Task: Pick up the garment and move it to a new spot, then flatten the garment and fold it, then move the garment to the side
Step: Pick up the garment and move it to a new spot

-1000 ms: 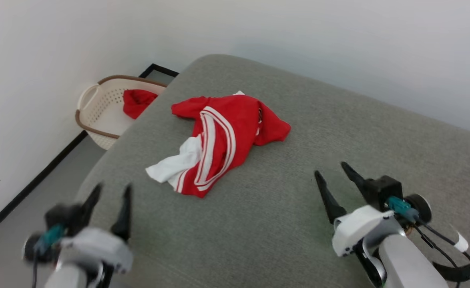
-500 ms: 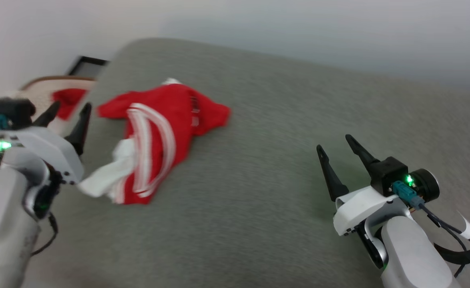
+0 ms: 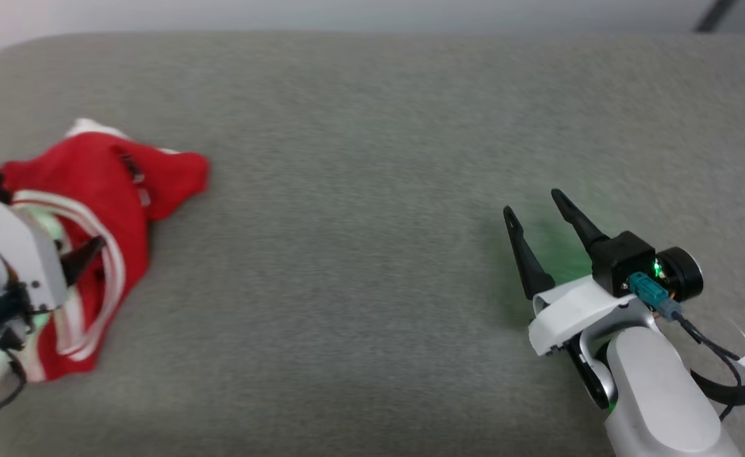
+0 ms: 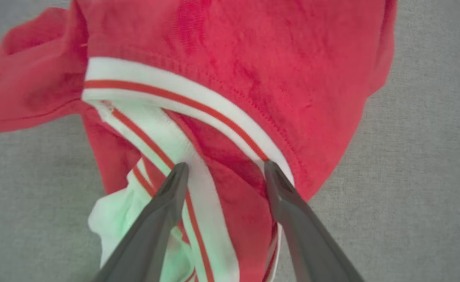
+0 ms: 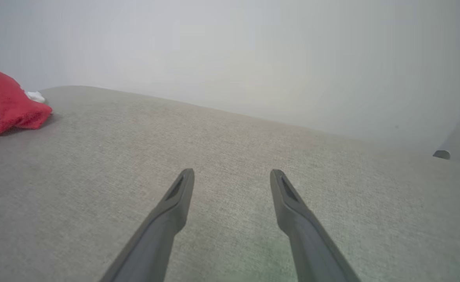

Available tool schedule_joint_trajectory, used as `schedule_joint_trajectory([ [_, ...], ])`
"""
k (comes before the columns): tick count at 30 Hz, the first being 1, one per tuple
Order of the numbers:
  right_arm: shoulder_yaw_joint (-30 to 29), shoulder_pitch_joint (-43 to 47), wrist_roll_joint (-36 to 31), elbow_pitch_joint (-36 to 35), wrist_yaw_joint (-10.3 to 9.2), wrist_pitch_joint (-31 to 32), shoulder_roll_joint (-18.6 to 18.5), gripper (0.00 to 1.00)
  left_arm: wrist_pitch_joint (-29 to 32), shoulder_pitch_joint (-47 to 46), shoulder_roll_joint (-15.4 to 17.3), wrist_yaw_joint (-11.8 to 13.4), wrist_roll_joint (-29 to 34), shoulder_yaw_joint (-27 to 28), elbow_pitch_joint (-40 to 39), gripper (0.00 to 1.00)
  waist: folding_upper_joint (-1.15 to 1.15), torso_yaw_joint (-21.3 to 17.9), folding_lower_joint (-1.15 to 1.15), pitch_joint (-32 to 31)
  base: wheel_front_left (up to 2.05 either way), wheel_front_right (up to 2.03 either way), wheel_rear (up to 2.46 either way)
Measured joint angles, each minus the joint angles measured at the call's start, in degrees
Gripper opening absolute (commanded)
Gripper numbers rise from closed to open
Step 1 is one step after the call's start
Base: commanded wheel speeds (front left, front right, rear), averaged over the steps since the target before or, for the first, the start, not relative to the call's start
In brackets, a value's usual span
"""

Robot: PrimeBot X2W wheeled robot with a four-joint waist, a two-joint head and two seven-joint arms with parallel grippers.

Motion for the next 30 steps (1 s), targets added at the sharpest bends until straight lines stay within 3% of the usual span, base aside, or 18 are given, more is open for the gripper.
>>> schedule_joint_trajectory([
  [10, 0.5, -1.0, -0.3, -3.5, 0.0, 0.0, 0.0, 1.0, 2.0, -2.7, 2.0, 0.0, -5.1, -3.0, 4.8, 1.0, 0.0, -5.8, 0.0, 6.1, 0.0, 0.0, 0.0],
  [11, 0.6, -0.9, -0.3, -3.6, 0.0, 0.0, 0.0, 1.0, 2.1, -2.8, 2.1, 0.0, -5.4, -3.3, 5.1, 0.83, 0.0, -6.3, 0.0, 6.6, 0.0, 0.0, 0.0],
  [12, 0.6, -0.9, -0.3, -3.8, 0.0, 0.0, 0.0, 1.0, 2.1, -2.8, 2.3, 0.0, -5.9, -3.6, 5.3, 0.46, 0.0, -6.7, 0.0, 6.9, 0.0, 0.0, 0.0],
  [13, 0.6, -0.9, -0.4, -4.2, 0.0, 0.0, 0.0, 1.0, 2.0, -2.9, 2.6, 0.0, -6.3, -3.9, 5.5, 0.18, 0.0, -7.2, 0.0, 7.2, 0.0, 0.0, 0.0],
  [14, 0.4, -0.8, -0.5, -4.4, 0.0, 0.0, 0.0, 1.0, 1.7, -2.9, 2.7, 0.0, -6.6, -4.0, 5.6, 0.0, 0.0, -7.6, 0.0, 7.5, 0.0, 0.0, 0.0],
  [24, -1.9, 2.4, -0.3, -4.6, 0.0, 0.2, 0.1, 1.0, -10.6, -2.9, 2.4, 0.3, -4.4, -9.9, 5.6, 0.0, 0.01, -7.9, 0.0, 4.1, 0.0, 0.0, 0.0],
  [30, -3.4, 5.1, 1.6, -4.3, 0.0, 0.2, 0.1, 1.0, -16.7, -4.8, 1.0, 0.0, -4.5, -12.6, 1.0, 0.0, 0.0, -6.5, 0.0, -0.8, 0.0, 0.0, 0.0],
])
